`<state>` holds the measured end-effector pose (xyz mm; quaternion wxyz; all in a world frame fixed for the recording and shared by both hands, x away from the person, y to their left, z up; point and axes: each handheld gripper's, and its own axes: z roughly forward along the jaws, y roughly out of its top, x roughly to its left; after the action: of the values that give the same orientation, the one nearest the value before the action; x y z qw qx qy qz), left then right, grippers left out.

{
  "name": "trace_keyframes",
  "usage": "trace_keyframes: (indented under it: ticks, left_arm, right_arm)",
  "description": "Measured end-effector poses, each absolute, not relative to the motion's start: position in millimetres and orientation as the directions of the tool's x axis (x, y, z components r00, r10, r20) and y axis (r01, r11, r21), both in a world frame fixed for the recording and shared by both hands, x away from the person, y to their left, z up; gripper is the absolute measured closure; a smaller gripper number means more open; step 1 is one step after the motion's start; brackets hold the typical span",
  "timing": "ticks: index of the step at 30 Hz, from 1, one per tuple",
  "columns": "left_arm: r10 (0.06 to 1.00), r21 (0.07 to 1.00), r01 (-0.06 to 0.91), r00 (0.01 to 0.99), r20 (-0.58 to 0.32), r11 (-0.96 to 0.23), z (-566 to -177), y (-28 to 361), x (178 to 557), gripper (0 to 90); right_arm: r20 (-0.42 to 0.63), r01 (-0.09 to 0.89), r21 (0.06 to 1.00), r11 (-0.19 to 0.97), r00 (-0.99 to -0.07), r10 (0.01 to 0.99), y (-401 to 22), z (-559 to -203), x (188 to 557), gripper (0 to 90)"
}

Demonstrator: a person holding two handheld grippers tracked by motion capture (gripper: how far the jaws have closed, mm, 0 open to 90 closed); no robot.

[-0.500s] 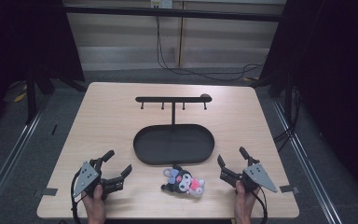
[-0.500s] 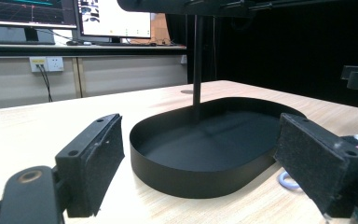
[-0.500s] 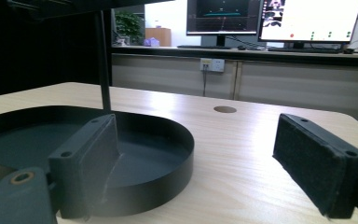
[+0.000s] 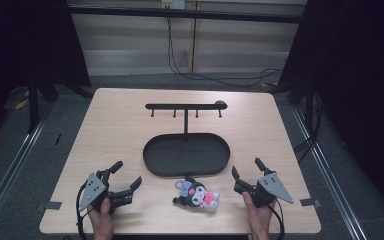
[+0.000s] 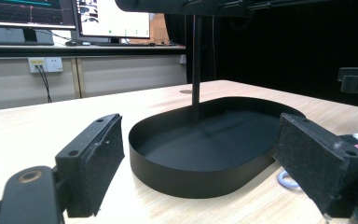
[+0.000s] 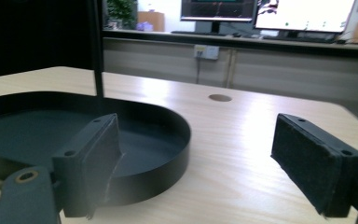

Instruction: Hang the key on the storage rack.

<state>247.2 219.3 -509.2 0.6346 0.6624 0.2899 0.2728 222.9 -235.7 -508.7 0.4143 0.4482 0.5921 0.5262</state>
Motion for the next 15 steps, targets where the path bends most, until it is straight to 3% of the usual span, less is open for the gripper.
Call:
trace_keyframes:
  ticks: [1, 4, 11, 15]
  left_arm:
    - [0.730, 0.999, 0.038, 0.683, -0.007, -0.026, -509, 219, 247, 15.4]
    - [0.732, 0.999, 0.042, 0.681, -0.012, -0.022, -509, 219, 247, 15.4]
    - [0.734, 0.999, 0.038, 0.680, -0.006, -0.026, -509, 219, 247, 15.4]
    - [0.732, 0.999, 0.040, 0.681, -0.010, -0.024, -509, 219, 247, 15.4]
  right_arm:
    - [-0.018, 0.104, 0.993, 0.048, -0.269, 0.963, -236, -508, 224, 20.6]
    - [-0.027, 0.129, 0.989, 0.066, -0.278, 0.960, -234, -508, 226, 19.6]
    - [0.003, 0.231, 0.970, 0.076, -0.324, 0.946, -228, -505, 227, 27.1]
    - [-0.016, 0.257, 0.959, 0.117, -0.365, 0.931, -223, -502, 225, 38.8]
